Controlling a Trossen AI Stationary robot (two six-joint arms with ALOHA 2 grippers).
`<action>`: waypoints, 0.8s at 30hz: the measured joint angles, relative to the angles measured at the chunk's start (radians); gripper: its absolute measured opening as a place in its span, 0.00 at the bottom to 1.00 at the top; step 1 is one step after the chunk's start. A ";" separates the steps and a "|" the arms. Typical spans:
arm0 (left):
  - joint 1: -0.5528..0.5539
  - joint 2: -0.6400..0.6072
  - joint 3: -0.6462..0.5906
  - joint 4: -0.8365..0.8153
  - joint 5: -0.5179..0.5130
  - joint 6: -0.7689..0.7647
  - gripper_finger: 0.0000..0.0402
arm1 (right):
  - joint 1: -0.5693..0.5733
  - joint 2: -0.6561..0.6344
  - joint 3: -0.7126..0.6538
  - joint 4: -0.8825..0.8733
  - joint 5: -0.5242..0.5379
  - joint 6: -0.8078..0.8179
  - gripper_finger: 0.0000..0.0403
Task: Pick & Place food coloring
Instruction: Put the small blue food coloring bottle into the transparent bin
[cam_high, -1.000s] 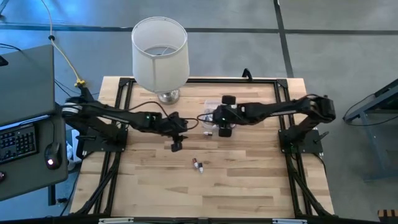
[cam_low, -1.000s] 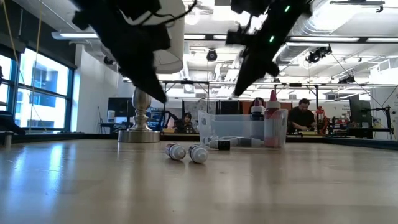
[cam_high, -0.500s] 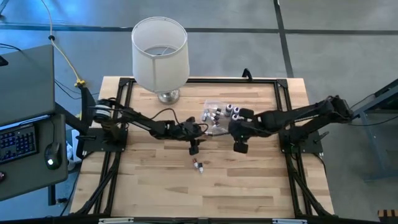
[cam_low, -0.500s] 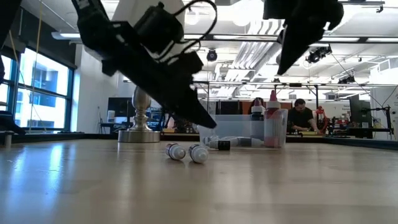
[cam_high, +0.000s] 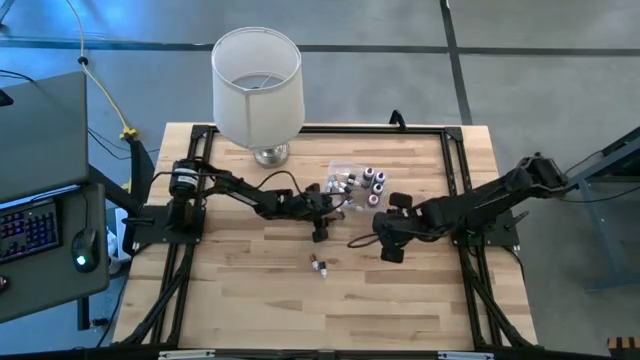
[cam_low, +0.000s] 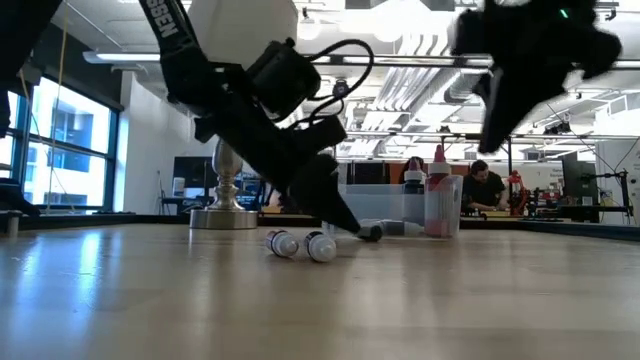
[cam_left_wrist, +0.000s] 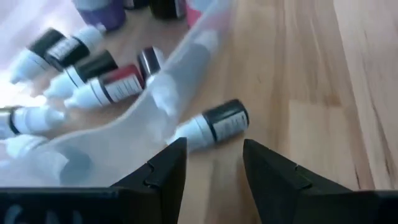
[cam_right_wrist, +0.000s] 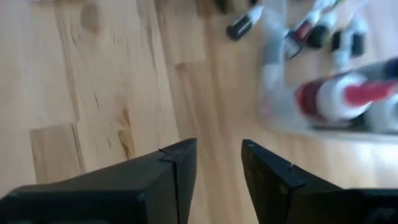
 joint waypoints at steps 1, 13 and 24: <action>0.002 -0.001 0.004 -0.010 0.001 0.006 0.39 | 0.004 -0.008 -0.039 0.041 -0.001 0.013 0.29; 0.001 -0.001 0.024 -0.049 0.000 0.048 0.39 | 0.001 -0.075 -0.458 0.884 0.020 -0.077 0.22; 0.003 -0.001 0.024 -0.001 -0.039 0.103 0.39 | -0.004 -0.073 -0.545 0.981 0.084 -0.066 0.30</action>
